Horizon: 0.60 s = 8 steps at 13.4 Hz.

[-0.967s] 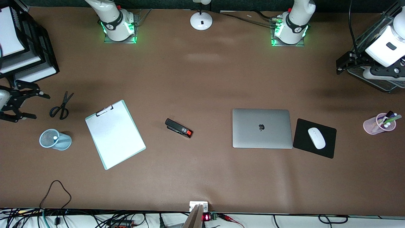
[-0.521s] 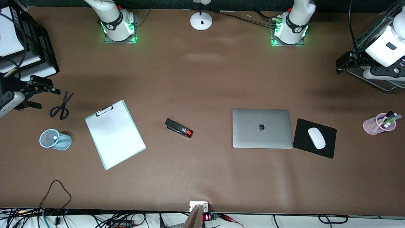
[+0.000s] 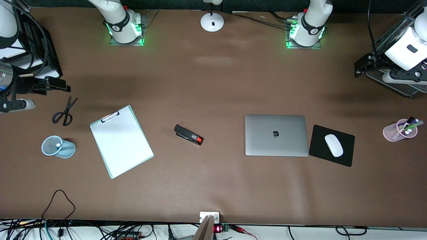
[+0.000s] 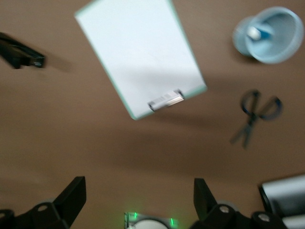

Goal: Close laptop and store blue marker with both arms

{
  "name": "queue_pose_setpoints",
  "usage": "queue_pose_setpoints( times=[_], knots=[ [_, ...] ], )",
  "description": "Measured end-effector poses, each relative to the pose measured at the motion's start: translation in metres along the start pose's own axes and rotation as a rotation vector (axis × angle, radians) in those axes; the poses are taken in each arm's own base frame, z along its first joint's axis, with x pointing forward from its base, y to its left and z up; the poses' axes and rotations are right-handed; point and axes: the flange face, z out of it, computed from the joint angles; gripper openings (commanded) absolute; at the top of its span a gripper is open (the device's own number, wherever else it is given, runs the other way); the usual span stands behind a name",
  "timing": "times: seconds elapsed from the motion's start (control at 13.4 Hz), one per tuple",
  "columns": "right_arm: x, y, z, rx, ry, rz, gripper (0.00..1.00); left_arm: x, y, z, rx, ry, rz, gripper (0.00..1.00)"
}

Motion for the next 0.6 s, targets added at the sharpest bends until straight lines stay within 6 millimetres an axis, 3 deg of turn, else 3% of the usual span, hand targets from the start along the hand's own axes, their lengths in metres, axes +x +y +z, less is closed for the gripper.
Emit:
queue_pose_setpoints(
  times=[0.3,0.6],
  knots=[
    [-0.016,0.017,-0.04,-0.083,0.046,0.062,1.0,0.0,-0.001,0.0,0.0,-0.002,-0.001,1.0],
    [-0.018,0.018,-0.054,-0.085,0.077,0.073,1.0,0.0,-0.001,0.0,0.0,-0.002,-0.001,1.0]
  ],
)
